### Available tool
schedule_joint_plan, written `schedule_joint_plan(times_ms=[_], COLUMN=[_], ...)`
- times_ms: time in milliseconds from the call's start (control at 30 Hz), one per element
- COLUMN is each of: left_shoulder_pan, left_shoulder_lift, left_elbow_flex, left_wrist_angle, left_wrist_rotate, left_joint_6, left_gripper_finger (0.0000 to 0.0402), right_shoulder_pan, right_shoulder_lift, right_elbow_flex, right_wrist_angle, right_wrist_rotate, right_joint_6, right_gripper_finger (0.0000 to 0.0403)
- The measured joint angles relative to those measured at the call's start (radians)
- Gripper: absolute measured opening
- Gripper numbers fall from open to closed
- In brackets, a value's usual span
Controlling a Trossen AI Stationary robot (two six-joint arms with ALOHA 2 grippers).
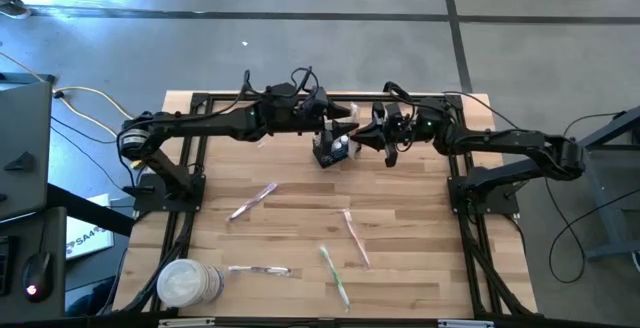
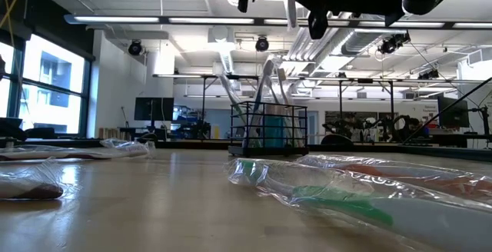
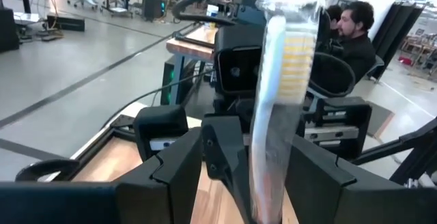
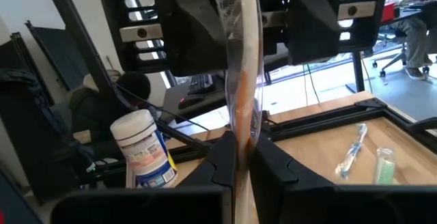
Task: Pick & Place toothbrushing station
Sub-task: Put the top orange toothbrush into the mesh organizer
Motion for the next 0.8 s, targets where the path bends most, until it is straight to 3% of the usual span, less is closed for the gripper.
schedule_joint_plan(times_ms=[200,500,800], left_shoulder_pan=[0.000,-0.001,-0.001], left_shoulder_lift=[0.000,0.000,-0.007], left_elbow_flex=[0.001,0.001,0.001], left_wrist_angle=[-0.013,-0.028,-0.057], left_wrist_rotate=[0.003,0.039,0.042], left_joint_6=[0.000,0.053,0.045], left_gripper_finger=[0.0166,0.0017,0.0010], right_shoulder_pan=[0.000,0.000,-0.009], right_shoulder_lift=[0.000,0.000,-0.003], right_elbow_flex=[0.000,0.000,0.000], right_wrist_angle=[-0.009,-0.046,-0.057], right_wrist_rotate=[-0.006,-0.022,-0.078], right_joint_6=[-0.001,-0.019,0.065], right_gripper_finger=[0.0012,0.0033,0.0133])
